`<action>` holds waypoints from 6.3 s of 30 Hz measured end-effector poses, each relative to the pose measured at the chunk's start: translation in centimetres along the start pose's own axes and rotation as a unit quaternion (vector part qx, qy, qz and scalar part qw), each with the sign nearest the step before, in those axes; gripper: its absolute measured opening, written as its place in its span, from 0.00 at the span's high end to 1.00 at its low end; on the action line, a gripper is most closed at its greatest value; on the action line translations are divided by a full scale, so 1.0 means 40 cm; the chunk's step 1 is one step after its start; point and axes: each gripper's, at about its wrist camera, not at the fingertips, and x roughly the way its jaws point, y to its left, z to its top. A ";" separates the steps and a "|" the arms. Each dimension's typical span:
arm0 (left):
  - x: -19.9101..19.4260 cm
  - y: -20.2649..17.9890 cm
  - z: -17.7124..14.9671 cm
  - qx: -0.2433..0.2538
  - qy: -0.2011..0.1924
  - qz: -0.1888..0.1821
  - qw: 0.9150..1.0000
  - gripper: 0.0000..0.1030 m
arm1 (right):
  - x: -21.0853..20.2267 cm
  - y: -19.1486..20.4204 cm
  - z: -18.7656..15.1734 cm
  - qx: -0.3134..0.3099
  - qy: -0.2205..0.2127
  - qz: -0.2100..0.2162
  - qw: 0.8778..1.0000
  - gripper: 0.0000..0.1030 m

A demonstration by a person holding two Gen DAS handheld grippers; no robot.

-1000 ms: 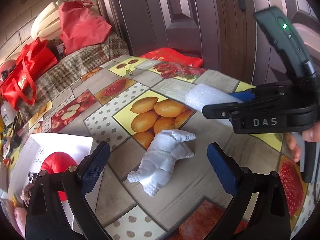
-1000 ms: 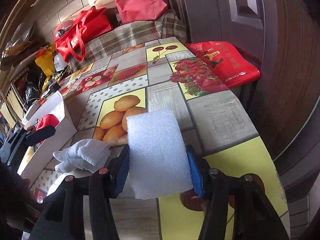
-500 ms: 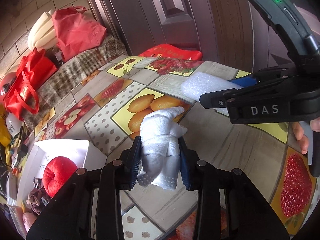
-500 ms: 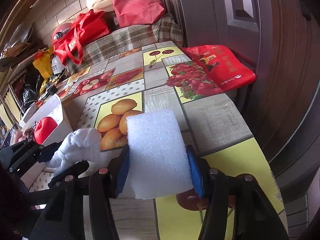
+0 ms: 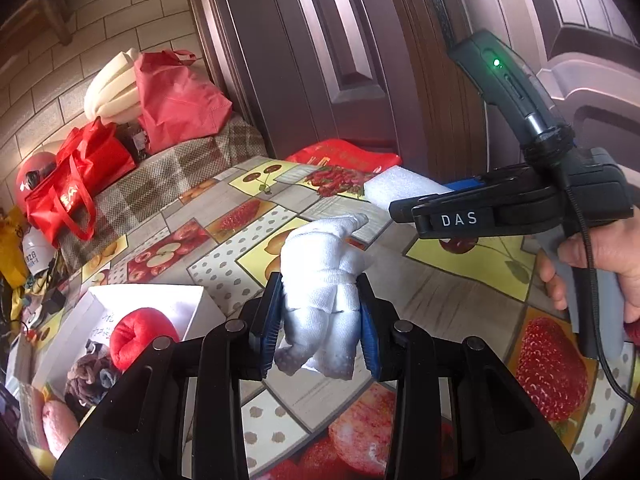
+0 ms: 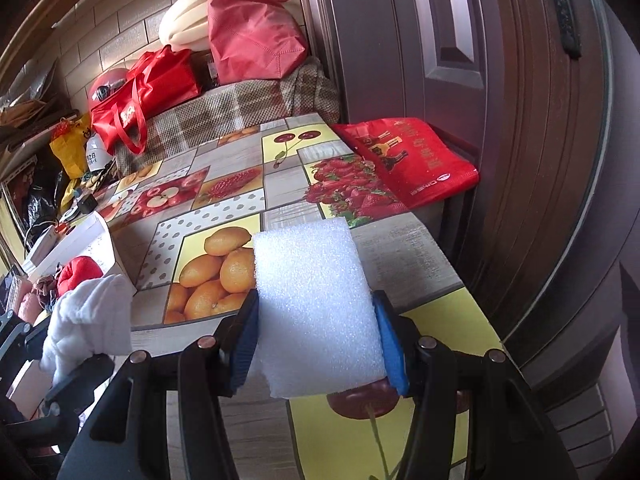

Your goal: Organize soft objects

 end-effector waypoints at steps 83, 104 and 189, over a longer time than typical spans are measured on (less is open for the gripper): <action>-0.224 0.623 -0.302 -0.184 0.017 0.108 0.977 0.67 | 0.041 0.716 -0.074 -0.166 -0.061 0.135 0.975 0.47; -0.283 0.624 -0.313 -0.198 -0.029 0.170 0.965 0.00 | 0.010 0.688 -0.073 -0.139 -0.106 0.115 0.978 0.00; -0.428 0.321 -0.305 -0.203 0.010 0.210 0.956 0.00 | -0.384 0.387 -0.262 -0.062 -0.238 -0.021 0.969 0.00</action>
